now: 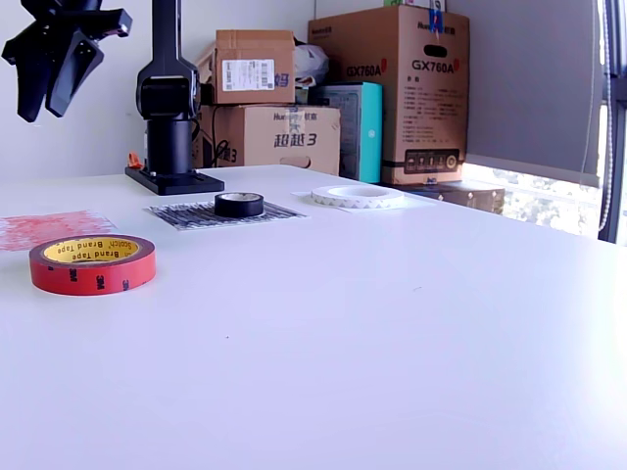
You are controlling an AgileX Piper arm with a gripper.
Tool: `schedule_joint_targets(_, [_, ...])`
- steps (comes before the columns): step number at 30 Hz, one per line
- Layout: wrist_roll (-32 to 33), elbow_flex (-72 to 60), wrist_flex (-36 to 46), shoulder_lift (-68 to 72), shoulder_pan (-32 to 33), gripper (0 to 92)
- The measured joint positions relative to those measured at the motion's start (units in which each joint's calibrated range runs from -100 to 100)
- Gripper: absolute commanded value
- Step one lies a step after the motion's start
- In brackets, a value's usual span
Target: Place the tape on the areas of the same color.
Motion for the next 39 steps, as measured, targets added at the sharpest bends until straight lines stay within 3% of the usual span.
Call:
schedule_joint_targets(13, [2.3, -11.08, 9.2, 2.06, -0.92, 41.0])
schedule_joint_targets(30, [6.11, -37.15, 20.43, 23.98, -0.17, 41.0])
schedule_joint_targets(39, [8.71, -43.57, 23.87, 30.33, 1.94, 41.0])
